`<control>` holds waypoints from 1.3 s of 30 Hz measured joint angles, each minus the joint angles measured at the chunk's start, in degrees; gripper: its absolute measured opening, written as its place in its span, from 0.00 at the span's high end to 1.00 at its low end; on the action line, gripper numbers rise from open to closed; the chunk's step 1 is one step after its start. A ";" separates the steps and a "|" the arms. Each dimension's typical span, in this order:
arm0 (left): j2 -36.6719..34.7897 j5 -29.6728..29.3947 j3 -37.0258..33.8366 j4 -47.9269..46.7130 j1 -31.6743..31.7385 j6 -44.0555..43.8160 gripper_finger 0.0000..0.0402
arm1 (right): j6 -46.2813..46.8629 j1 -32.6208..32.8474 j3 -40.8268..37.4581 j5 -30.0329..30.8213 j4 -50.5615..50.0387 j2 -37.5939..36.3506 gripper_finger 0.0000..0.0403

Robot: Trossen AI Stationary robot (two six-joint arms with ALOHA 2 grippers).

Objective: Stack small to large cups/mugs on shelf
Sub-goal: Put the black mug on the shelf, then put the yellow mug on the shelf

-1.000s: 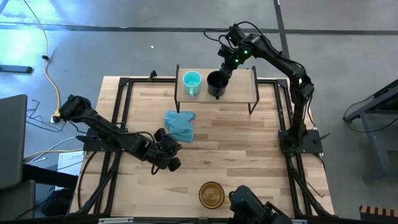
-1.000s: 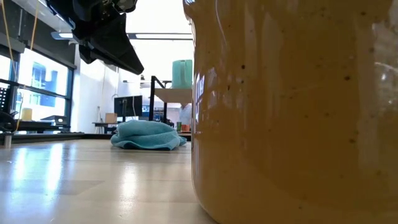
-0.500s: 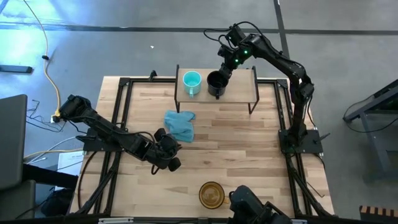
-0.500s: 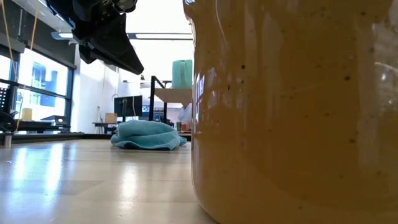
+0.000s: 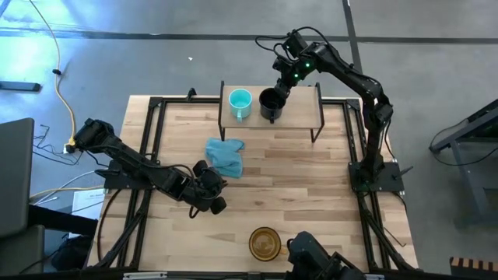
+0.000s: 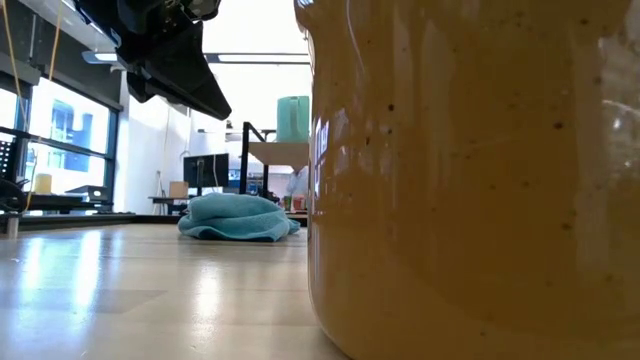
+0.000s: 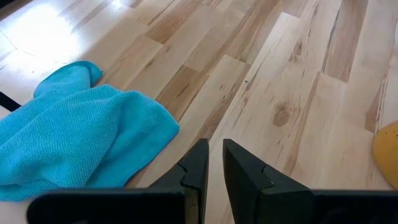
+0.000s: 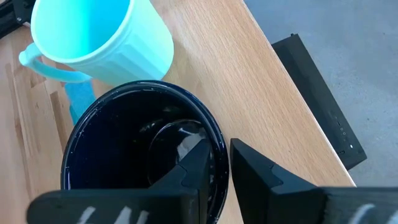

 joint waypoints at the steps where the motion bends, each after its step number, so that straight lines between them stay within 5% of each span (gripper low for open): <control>1: 0.01 0.00 0.00 0.00 0.00 -0.16 0.91 | -0.05 -0.01 0.00 0.00 0.02 0.00 0.86; 21: 0.01 0.02 0.00 -0.01 0.00 -0.49 0.91 | -1.58 -0.02 0.00 -0.73 0.11 0.00 0.86; 39: 0.01 0.04 -0.01 -0.04 0.00 -0.50 0.91 | -0.97 -0.02 0.05 -0.96 -0.01 0.00 0.72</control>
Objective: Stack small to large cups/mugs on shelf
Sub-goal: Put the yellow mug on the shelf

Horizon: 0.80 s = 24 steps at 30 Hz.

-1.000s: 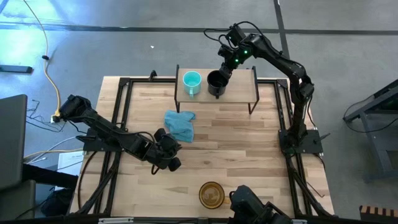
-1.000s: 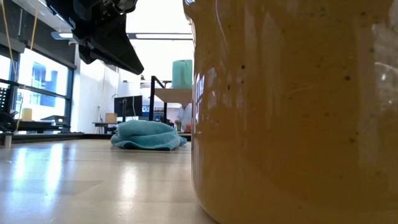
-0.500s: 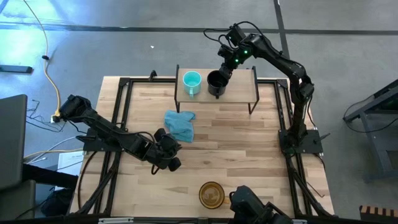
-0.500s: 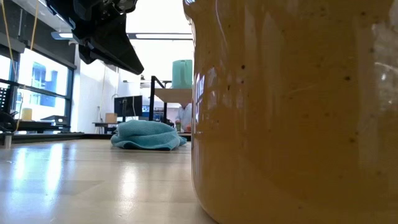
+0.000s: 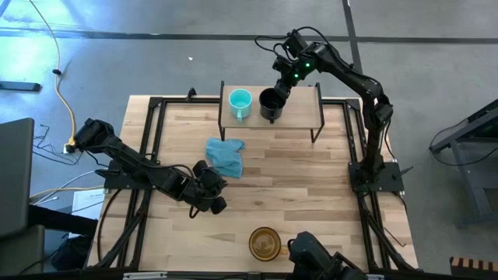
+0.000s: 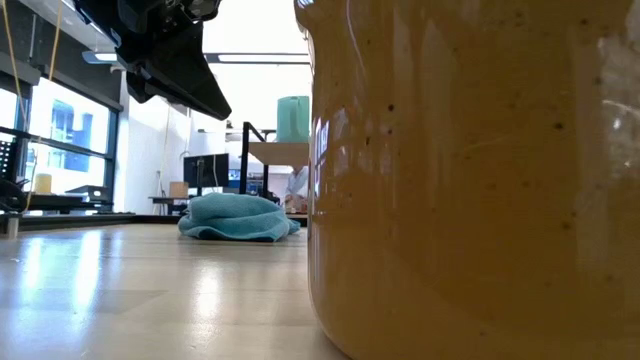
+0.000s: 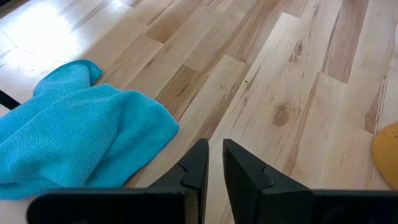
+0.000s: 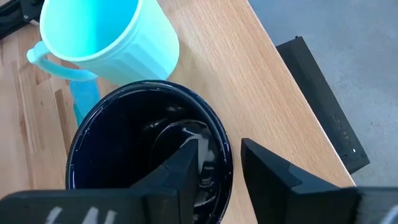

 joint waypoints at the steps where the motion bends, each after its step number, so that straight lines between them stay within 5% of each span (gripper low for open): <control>1: 0.00 0.00 0.00 0.00 0.00 0.00 0.91 | 0.00 0.00 0.26 0.02 -0.39 0.00 0.72; 18: 0.01 0.00 0.01 0.07 0.00 0.74 0.91 | -2.20 0.28 19.39 -0.02 -14.15 -0.08 0.72; 24: 0.01 0.00 0.00 0.13 0.00 0.85 0.91 | -3.52 1.79 16.01 -2.16 -20.90 -4.98 0.72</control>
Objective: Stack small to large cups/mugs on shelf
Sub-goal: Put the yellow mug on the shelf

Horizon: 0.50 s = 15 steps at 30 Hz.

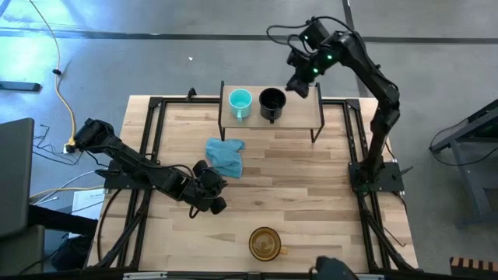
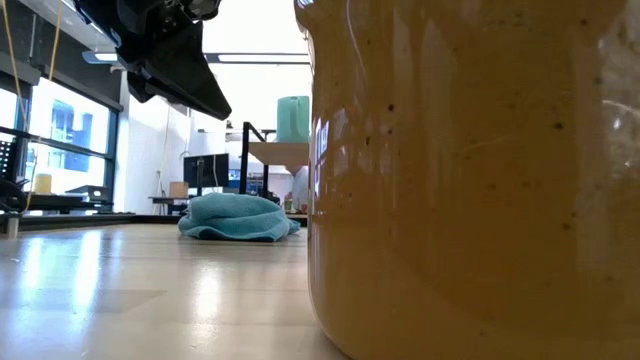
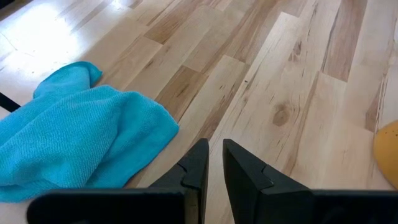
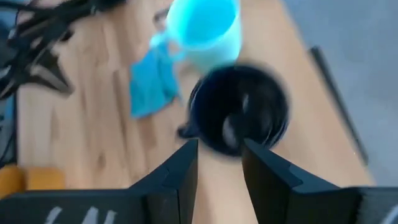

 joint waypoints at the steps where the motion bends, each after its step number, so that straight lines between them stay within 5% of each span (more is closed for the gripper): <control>1: 0.00 0.00 -0.02 0.00 -0.01 0.09 0.91 | -0.18 0.32 -0.20 0.02 -2.00 -0.55 0.72; 15: -0.01 0.42 -0.02 2.09 -0.01 0.53 0.91 | 1.75 5.51 -1.33 -6.06 -3.75 -8.51 0.72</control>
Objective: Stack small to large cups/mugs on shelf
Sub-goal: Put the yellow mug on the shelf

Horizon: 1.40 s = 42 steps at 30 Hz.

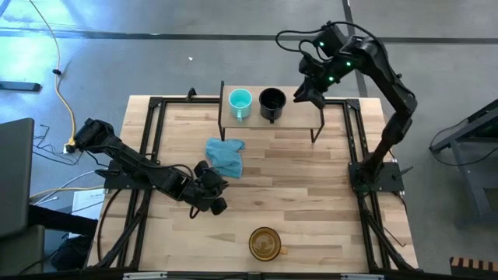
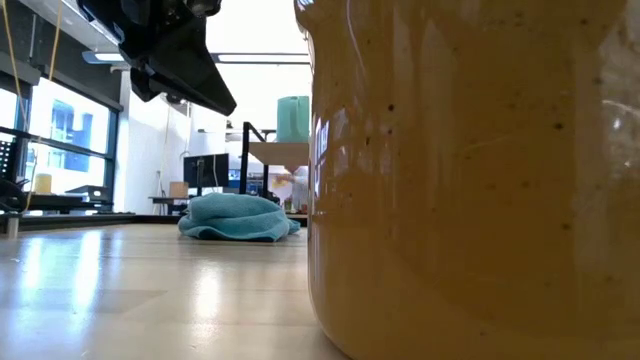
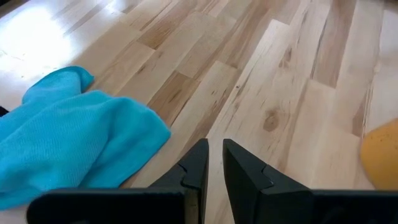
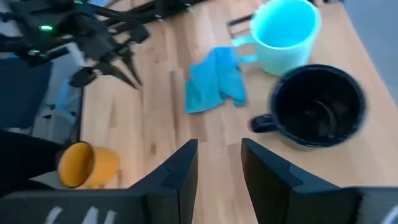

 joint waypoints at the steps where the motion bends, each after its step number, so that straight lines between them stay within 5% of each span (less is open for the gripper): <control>1: -0.01 0.00 0.00 0.16 0.01 0.00 0.91 | 0.69 0.52 0.00 -0.39 -0.02 -0.53 0.72; 22: 0.00 1.29 0.00 5.27 -0.02 3.22 0.91 | 7.19 19.12 0.00 -0.49 8.58 -13.51 0.72; 42: 0.01 1.61 0.00 15.00 0.01 16.23 0.91 | 9.32 44.30 -0.02 20.79 19.05 -13.91 0.72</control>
